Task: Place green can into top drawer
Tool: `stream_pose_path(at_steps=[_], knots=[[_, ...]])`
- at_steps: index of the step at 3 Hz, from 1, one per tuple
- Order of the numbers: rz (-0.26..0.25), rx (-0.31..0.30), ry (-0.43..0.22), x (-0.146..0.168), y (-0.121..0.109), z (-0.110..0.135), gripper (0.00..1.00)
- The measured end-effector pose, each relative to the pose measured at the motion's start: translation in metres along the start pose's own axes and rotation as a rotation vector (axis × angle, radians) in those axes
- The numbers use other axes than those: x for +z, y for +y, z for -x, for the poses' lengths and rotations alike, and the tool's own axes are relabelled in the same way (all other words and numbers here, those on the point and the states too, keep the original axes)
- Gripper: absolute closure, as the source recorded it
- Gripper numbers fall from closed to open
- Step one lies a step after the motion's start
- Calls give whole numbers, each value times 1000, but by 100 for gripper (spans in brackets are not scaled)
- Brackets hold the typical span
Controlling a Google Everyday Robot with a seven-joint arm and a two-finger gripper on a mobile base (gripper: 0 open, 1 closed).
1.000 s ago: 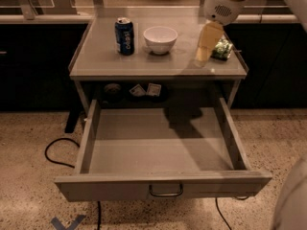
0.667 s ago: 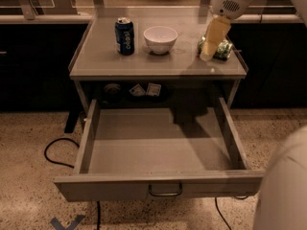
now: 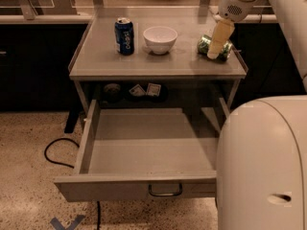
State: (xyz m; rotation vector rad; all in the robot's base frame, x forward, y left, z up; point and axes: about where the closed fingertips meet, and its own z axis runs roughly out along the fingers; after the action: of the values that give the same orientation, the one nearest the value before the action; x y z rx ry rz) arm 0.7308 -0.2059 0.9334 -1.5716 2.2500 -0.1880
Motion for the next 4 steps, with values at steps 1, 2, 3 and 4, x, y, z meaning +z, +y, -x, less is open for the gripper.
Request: stream_pose_path(at_steps=[1, 2, 3, 4], knots=[[1, -9, -16, 6, -9, 2, 0], [33, -11, -34, 39, -16, 7, 0], [-23, -14, -69, 30, -30, 17, 0], [-23, -14, -69, 30, -30, 17, 0]])
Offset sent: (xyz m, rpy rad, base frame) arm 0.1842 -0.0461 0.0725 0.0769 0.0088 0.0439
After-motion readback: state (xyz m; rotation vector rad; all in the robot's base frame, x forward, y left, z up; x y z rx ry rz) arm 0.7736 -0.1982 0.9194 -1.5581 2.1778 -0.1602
